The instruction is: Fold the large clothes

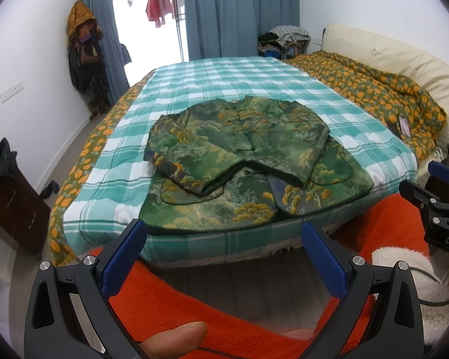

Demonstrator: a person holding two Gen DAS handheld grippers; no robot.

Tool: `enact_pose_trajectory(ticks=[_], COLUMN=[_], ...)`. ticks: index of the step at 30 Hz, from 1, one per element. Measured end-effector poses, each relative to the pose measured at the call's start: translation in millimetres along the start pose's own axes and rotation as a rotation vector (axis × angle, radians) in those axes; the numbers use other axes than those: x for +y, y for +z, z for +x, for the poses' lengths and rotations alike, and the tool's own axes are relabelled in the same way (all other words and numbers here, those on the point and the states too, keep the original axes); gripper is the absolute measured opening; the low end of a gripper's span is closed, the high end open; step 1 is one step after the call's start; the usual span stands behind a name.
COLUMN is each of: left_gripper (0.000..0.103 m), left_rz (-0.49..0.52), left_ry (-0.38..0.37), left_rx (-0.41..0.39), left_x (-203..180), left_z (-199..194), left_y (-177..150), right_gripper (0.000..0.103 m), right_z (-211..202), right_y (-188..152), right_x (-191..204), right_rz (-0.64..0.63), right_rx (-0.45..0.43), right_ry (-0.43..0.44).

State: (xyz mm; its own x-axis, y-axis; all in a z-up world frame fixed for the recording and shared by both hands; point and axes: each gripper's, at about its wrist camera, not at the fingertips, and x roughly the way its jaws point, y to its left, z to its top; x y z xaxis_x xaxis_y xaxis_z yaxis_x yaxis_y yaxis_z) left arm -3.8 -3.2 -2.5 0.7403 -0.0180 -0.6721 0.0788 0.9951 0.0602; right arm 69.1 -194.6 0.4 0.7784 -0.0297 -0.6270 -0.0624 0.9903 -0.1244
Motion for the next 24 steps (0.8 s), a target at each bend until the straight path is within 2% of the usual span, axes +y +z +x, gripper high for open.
enact_pose_trajectory(ticks=[24], left_gripper=[0.102], left_rz=[0.000], left_ry=[-0.001], left_rx=[0.002], left_x=[-0.1], left_z=[0.4], left_y=[0.4], right_gripper=[0.088], right_z=[3.6], right_y=[-6.2], right_x=[4.8], right_rz=[-0.001], right_rx=[0.006], right_ry=[0.003])
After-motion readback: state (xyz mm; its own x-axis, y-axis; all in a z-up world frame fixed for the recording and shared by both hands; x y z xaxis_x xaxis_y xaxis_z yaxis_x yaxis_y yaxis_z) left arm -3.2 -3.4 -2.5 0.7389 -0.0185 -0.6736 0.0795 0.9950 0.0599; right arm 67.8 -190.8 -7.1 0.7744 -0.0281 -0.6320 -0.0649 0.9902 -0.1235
